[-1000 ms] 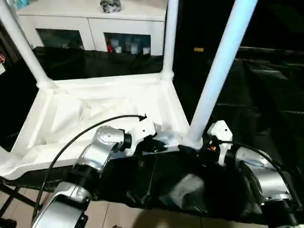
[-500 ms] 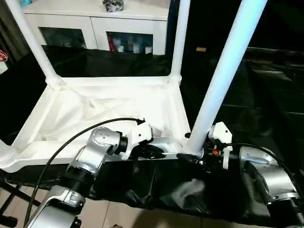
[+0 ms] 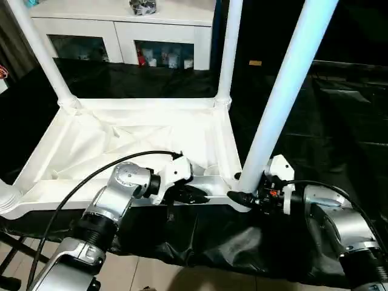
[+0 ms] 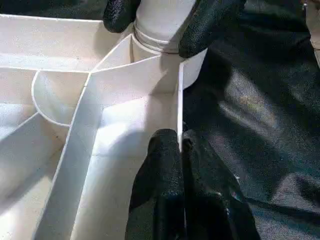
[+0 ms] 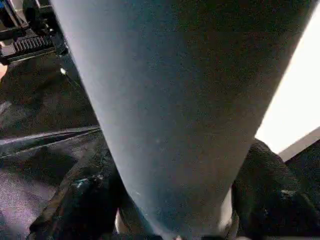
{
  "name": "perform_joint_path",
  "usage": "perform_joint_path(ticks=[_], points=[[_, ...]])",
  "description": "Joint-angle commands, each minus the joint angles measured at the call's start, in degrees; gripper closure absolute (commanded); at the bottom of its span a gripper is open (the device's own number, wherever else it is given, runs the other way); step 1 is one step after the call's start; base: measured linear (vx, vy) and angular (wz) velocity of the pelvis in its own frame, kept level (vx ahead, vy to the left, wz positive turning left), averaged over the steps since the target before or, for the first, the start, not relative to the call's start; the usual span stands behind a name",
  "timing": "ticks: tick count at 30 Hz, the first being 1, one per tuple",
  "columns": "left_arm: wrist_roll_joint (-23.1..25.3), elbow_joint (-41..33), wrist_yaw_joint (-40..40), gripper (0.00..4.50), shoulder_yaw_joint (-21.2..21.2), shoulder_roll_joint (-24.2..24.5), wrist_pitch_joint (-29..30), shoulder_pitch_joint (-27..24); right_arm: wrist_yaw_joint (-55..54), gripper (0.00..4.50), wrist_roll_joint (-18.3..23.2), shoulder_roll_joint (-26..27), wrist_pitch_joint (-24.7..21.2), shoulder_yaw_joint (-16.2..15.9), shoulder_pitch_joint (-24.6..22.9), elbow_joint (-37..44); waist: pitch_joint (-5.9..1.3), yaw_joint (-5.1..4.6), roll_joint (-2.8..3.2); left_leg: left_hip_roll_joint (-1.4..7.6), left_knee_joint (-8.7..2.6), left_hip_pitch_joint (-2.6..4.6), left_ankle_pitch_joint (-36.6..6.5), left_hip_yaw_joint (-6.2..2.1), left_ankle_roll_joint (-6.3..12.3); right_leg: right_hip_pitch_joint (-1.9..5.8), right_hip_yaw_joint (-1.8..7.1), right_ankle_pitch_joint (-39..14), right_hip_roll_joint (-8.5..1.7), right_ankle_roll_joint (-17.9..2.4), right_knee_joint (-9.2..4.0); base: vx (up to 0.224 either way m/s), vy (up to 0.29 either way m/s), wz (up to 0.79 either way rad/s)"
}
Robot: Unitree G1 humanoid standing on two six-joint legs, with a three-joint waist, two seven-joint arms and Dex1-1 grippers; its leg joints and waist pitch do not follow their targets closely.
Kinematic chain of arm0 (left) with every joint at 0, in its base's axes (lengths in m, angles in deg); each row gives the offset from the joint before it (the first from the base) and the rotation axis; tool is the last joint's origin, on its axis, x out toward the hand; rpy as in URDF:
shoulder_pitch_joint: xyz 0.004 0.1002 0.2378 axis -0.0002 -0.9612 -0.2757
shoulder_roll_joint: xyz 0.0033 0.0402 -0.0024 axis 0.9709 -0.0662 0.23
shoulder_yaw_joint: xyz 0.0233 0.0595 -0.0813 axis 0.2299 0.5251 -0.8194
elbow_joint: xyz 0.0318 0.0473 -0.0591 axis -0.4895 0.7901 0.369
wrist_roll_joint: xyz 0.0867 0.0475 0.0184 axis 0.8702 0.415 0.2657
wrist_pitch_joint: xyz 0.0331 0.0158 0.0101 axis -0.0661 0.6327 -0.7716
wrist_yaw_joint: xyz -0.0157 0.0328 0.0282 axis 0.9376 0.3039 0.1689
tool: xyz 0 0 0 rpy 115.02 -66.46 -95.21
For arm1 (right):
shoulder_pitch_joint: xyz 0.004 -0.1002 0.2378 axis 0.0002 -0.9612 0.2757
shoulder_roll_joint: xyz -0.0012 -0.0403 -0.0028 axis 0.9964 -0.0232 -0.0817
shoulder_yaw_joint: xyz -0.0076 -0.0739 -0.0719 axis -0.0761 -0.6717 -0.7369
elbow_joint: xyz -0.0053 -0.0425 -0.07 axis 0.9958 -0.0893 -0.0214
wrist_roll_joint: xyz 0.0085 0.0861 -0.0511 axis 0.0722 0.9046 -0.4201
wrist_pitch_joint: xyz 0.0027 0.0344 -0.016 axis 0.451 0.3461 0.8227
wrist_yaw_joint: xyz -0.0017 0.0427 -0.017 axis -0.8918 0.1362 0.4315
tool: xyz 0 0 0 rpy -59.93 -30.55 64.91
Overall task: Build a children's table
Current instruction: Rotate leg to tighten
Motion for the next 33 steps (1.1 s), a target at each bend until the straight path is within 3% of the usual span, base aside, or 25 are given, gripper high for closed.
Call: perform_joint_path(ticks=[1, 9, 14, 18, 21, 28, 31, 33], points=[[-2.34, -1.25, 1.60, 4.50, 0.88, -0.63, -0.22, -0.60, -0.09, 1.88, -0.26, 0.21, 0.02, -0.87, 0.86, -0.54, -3.13, 0.01, -1.18, 1.97, -2.77, -0.21, -4.75, -0.37, 6.26, 3.12, 3.17, -5.94, -4.10, -11.96, -3.48, 0.000, 0.000, 0.00], [-2.58, -1.44, 0.28, 4.50, 0.46, -0.59, 0.16, -0.93, -1.29, 1.91, -0.28, 1.91, -0.14, -1.81, -0.80, 0.38, -3.15, -0.05, -1.12, 1.89, -2.68, -0.31, -4.40, -0.37, 6.24, 3.17, 3.19, -5.40, -4.09, -11.99, -3.36, 0.000, 0.000, 0.00], [-0.96, 0.75, -5.24, 4.50, -0.37, -2.10, 0.35, 0.57, -7.64, 1.91, -1.61, 4.99, -0.62, -1.27, -0.98, -0.83, -2.89, -0.46, -1.13, 1.80, -2.94, -0.06, -6.98, -0.45, 4.42, 2.97, 3.19, -10.24, -4.14, -10.93, -4.00, 0.000, 0.000, 0.00], [1.32, 5.08, -16.48, 4.50, -1.41, -7.14, 1.57, 4.07, -25.83, 1.91, -5.09, 13.46, 0.69, 1.45, 2.37, -9.31, -2.75, -1.10, -1.10, 1.72, -3.18, 0.05, -8.81, -0.61, 2.37, 2.79, 3.13, -15.36, -4.24, -9.69, -4.52, 0.000, 0.000, 0.00], [2.84, 8.01, -22.96, 4.50, -1.25, -10.80, 2.41, 5.97, -35.42, 1.91, -6.51, 18.64, 0.95, 2.38, 5.71, -15.06, -2.67, -2.09, -0.75, 1.61, -3.31, 0.27, -10.67, -0.75, 0.86, 2.51, 3.16, -17.39, -4.16, -9.44, -4.79, 0.000, 0.000, 0.00], [4.51, 11.82, -30.97, 4.50, -0.71, -15.30, 2.08, 7.65, -40.63, 1.91, -8.60, 23.83, 2.54, 0.53, 9.89, -20.54, -2.87, -2.05, -0.86, 1.49, -2.99, 0.00, -8.62, -0.54, 2.80, 2.79, 3.33, -12.61, -4.20, -10.30, -4.46, 0.000, 0.000, 0.00], [4.68, 12.20, -31.03, 4.50, -0.61, -15.58, 0.74, 7.48, -39.25, 1.25, -7.90, 24.66, 3.41, 0.96, 10.47, -20.72, -2.83, -2.04, -0.88, 1.46, -3.04, -0.12, -9.04, -0.57, 3.14, 2.86, 3.28, -13.96, -4.21, -9.73, -4.61, 0.000, 0.000, 0.00], [4.62, 12.27, -30.24, 4.50, -0.62, -15.45, 0.08, 7.35, -38.93, 1.29, -7.43, 24.90, 3.71, 1.81, 10.68, -21.13, -2.81, -2.07, -1.03, 1.54, -3.09, -0.10, -9.63, -0.58, 3.30, 2.73, 3.30, -14.74, -4.25, -9.37, -4.76, 0.000, 0.000, 0.00]])
